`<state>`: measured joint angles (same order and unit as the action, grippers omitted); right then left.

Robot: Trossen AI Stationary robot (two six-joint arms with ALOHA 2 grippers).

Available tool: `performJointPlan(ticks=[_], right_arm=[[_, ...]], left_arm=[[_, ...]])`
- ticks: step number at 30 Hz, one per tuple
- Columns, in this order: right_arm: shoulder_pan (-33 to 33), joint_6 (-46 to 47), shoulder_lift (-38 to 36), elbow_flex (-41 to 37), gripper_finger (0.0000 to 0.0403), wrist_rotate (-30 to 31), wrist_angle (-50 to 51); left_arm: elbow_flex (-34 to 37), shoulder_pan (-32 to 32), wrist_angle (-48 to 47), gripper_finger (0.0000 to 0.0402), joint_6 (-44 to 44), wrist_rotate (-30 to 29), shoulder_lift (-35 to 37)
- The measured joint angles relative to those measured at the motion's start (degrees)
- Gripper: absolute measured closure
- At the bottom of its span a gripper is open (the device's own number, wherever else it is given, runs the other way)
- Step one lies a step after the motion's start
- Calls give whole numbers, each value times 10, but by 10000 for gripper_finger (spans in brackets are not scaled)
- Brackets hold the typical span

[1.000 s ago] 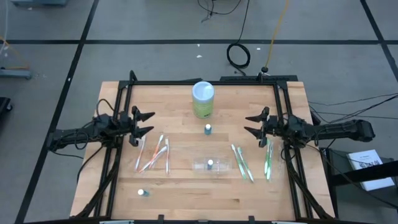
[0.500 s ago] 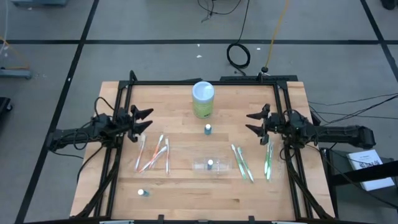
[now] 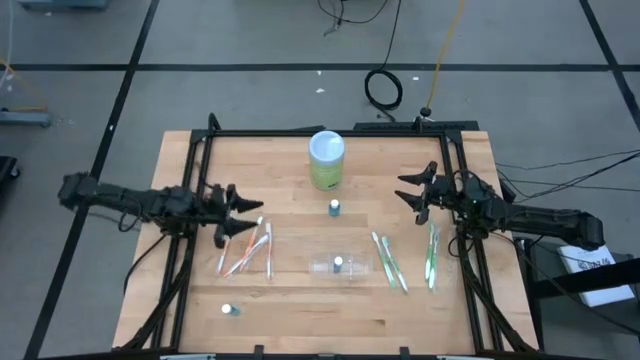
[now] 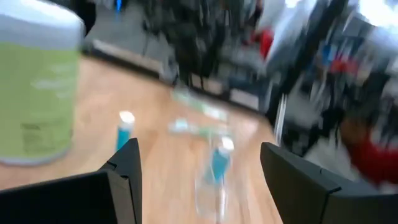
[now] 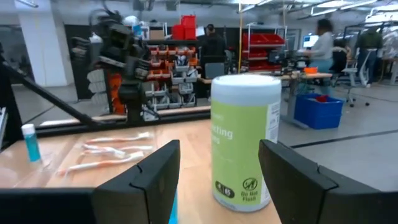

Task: Pick & Place toothbrushing station
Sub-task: Put the mouthwash into the middle center of the transparent organizer

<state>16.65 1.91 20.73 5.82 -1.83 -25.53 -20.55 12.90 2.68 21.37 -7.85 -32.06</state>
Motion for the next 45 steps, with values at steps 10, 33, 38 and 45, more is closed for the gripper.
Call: performJointPlan(ticks=[10,33,38,45], right_arm=[[29,0,0,0,193,0,-19],[84,-16,2,1,193,-43,-116],[85,-9,2,1,193,-43,-115],[85,4,2,1,193,-45,-107]], left_arm=[[-348,171,-386,170,54,-11,-303],[-483,412,-578,170,672,68,-548],[-466,436,-569,169,646,-14,-548],[-444,439,-570,170,609,27,-548]])
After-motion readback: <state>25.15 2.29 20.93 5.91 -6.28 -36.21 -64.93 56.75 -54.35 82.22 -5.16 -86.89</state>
